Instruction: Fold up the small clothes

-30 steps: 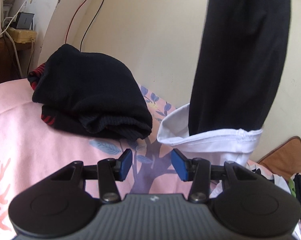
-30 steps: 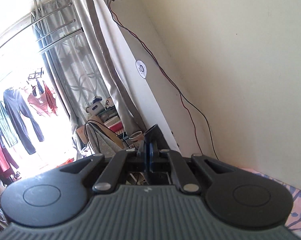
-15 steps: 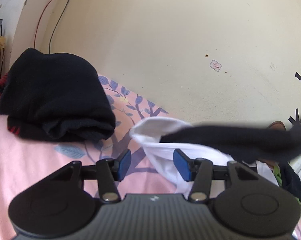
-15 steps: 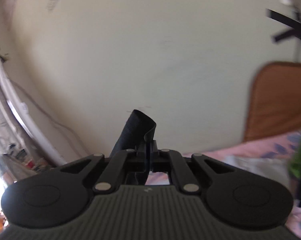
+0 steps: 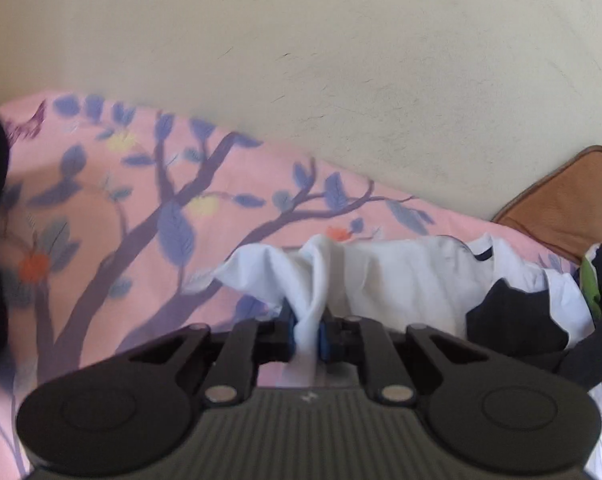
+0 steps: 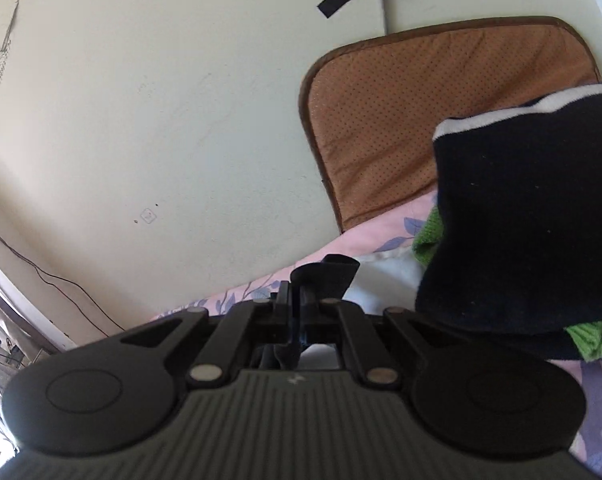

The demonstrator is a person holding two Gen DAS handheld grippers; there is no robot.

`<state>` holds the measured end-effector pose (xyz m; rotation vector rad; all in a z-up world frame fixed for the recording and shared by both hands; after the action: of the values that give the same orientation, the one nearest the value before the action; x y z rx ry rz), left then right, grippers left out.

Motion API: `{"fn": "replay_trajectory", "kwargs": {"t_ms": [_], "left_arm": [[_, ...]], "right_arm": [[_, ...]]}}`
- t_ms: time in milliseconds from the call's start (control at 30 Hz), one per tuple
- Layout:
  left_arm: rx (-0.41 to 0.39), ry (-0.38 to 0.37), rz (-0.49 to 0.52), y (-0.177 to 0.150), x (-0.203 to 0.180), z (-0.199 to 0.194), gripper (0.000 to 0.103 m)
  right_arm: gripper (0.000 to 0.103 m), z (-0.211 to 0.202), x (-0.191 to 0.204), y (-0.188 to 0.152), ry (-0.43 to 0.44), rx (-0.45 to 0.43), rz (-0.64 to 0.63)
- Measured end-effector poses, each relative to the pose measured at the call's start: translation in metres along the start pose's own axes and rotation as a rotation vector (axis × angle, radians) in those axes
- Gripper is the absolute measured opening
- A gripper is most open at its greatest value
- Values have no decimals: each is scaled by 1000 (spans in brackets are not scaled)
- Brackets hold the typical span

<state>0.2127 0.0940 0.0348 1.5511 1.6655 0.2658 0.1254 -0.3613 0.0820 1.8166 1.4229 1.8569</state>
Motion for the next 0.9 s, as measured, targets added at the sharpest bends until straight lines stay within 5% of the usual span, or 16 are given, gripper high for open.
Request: {"fn": "replay_trajectory", "kwargs": {"t_ms": [100,167,333,433,500,633,767,833,900], "left_arm": [[-243,-99,116,14,-15,-34,9],[-351,-53,215,12,-20,-45,10],[-166,127,177,1,0,-3,21],[-193,167,156,-12,7,-12,44],[-230,184,142,-15,6,-27,47],[-321,149,128,-13,-7,-58,47],[-332,148,170,-8,-28,-58,48],[-308,165,198,-10,-31,-52,51],[-259,213,200,-9,-29,-39,57]], "right_arm": [[6,-8,4,-2,61,-25,-41],[6,-10,7,-6,80,-62,-73],[6,12,-14,-19,-121,-11,-94],[6,15,-29,-26,-145,5,-64],[6,8,-31,-25,-149,-5,-49],[6,-55,-30,-12,133,-229,104],[16,-61,-20,-12,-177,-232,-62],[38,-62,-17,-20,-237,-217,-110],[47,-73,-9,-29,-296,-281,-188]]}}
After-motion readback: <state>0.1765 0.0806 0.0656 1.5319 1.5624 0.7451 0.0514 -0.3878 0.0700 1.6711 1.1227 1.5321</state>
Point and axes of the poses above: each gripper's, at about its wrist camera, not at the fingertips, and z roughly the way its jaws point, x to its left, y to its top, the point moved 1 cm from there along z, roughly the way its jaws point, and after that the axes turned 7 degrees about -y, right-handed, at the moved point
